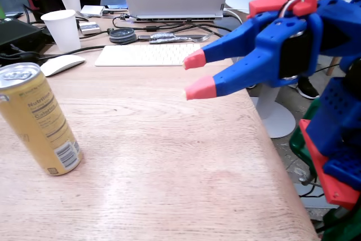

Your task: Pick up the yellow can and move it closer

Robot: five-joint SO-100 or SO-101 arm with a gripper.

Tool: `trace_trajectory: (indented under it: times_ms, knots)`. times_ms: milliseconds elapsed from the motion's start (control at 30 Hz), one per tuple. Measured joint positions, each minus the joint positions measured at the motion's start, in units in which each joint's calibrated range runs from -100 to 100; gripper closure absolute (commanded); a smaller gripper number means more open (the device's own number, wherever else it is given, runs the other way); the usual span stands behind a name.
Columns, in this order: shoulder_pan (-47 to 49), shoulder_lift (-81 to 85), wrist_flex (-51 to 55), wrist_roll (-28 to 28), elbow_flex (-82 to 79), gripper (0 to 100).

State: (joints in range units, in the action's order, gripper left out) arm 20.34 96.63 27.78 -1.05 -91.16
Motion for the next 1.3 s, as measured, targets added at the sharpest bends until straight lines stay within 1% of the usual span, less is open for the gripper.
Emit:
trace_trajectory:
  times_ms: [67, 133, 167, 733, 1000, 1100, 1167, 1300]
  knots:
    - [0.0, 0.09, 0.0, 0.0, 0.0, 72]
    - [0.0, -0.69, 0.08, -0.24, -7.21, 72]
    - [0.0, 0.35, 0.0, 0.0, -7.57, 72]
    - [0.0, -0.52, 0.0, 0.0, -7.75, 72]
    - [1.78, -0.61, -0.08, 0.24, -7.75, 72]
    - [1.78, -6.49, -0.66, 0.34, -7.48, 72]
    - [1.78, -12.8, -3.98, 0.34, -6.4, 72]
    - [2.07, -27.5, -23.19, 0.29, -6.31, 72]
